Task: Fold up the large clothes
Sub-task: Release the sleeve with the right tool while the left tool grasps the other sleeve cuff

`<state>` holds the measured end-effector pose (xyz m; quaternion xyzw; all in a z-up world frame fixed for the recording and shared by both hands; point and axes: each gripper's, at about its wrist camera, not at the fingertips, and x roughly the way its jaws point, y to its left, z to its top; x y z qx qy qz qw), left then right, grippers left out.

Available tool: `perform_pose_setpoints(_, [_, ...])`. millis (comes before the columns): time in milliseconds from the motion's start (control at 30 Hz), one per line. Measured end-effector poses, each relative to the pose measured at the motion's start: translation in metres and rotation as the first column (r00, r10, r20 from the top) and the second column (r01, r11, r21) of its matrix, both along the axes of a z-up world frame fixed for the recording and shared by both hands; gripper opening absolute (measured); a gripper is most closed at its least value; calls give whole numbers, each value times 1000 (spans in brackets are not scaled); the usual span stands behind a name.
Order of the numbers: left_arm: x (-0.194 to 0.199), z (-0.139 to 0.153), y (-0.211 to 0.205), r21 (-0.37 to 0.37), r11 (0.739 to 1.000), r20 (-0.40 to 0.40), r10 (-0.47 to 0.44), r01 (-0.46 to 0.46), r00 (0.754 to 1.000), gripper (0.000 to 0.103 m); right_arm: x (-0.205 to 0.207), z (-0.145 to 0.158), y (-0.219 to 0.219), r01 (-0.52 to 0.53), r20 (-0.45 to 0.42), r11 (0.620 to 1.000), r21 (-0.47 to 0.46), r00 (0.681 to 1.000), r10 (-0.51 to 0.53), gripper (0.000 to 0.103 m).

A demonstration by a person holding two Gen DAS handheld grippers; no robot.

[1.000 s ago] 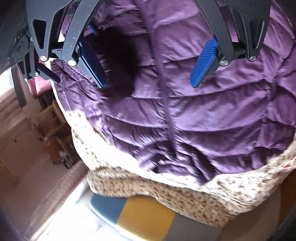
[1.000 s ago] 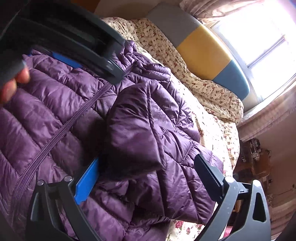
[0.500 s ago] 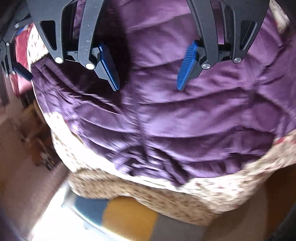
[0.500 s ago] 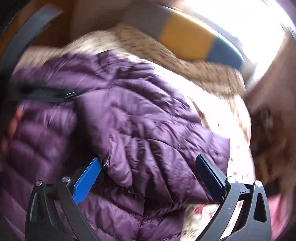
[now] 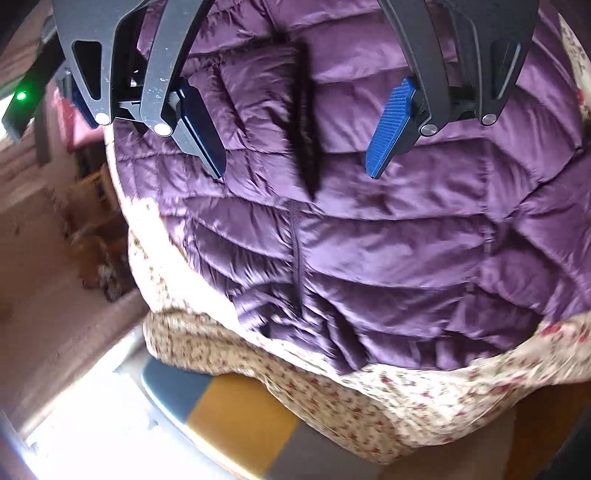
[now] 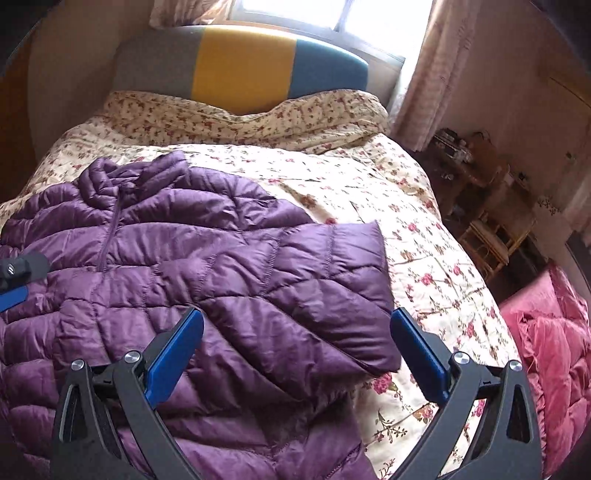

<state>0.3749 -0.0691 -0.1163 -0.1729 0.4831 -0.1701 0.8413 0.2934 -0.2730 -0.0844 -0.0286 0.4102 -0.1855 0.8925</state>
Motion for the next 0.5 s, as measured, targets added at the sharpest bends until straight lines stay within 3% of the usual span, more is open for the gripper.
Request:
perform_pose_setpoints(133, [0,-16,-20,95,995,-30,-12,15,999,77,-5,-5,-13,19,-5,1000,24,1000,-19,101])
perform_pose_setpoints(200, [0,-27,-26,114,993,-52,-30,35,998,59,-3,-8,-20,32,-8,999,42,999,-32,101])
perform_pose_setpoints(233, [-1,-31,-28,114,992,-58,-47,54,997,36,-1,-9,-23,38,-10,998,50,999,-38,101])
perform_pose_setpoints(267, [-2,-33,-31,116,991,-56,-64,70,996,19,0,-11,-25,40,-12,998,55,999,-40,101])
perform_pose_setpoints(333, [-5,-31,-35,146,986,-2,-77,77,997,9,3,-13,-28,41,-11,997,66,999,-40,101])
perform_pose_setpoints(500, [-1,-15,-18,185,982,90,-46,28,995,8,11,-14,-30,16,2,995,94,1000,-17,101])
